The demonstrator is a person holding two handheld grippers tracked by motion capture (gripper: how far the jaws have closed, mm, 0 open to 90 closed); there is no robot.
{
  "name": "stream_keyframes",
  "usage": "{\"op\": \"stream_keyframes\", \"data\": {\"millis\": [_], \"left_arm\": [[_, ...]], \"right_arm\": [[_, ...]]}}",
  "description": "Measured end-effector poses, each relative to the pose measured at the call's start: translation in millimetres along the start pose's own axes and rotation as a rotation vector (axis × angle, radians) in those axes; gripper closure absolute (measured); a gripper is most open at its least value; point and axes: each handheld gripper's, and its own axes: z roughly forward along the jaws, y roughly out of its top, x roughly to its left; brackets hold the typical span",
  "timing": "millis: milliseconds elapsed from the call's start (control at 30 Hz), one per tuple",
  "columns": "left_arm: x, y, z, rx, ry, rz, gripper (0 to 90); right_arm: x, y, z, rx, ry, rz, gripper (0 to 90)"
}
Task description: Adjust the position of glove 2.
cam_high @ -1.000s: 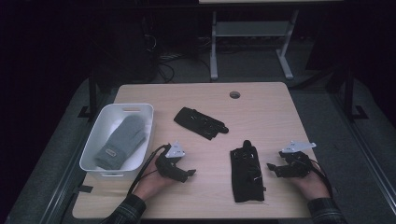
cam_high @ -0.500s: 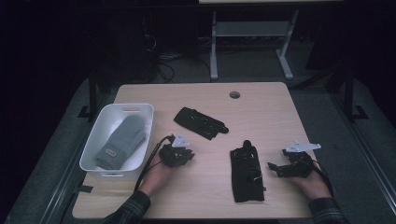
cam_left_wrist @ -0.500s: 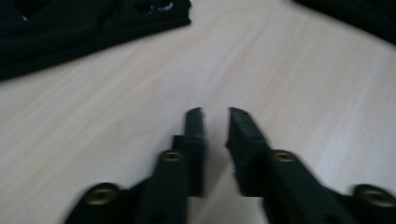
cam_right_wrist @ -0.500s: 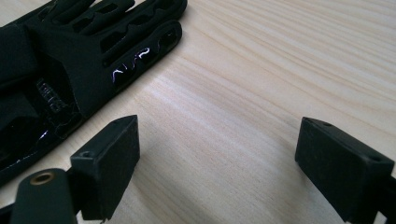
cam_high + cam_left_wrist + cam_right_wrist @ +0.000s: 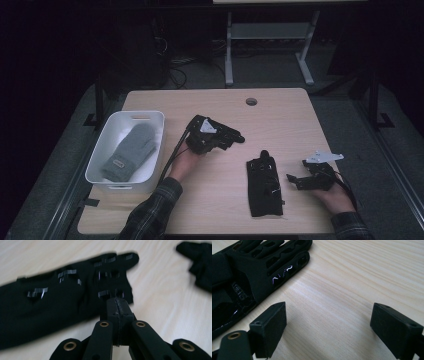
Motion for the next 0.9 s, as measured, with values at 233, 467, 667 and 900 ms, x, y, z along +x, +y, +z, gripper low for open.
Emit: {"op": "stream_keyframes", "data": {"millis": [233, 467, 667, 900], "left_arm": [[8.5, 12.4, 19.7, 0.011, 0.013, 0.017, 89.3], [5.0, 13.5, 31.9, 0.018, -0.014, 0.007, 89.4], [-17.9, 24.4, 44.9, -0.007, -0.058, 0.009, 89.4], [-37.1, 36.3, 57.2, -0.02, -0.093, 0.021, 89.3]], "right_arm": [[0.1, 0.0, 0.1, 0.0, 0.0, 0.0, 13.4], [0.2, 0.0, 0.0, 0.0, 0.002, -0.001, 13.4], [0.3, 0.0, 0.0, 0.0, 0.004, -0.002, 13.4], [0.4, 0.0, 0.0, 0.0, 0.006, -0.003, 13.4]]}}
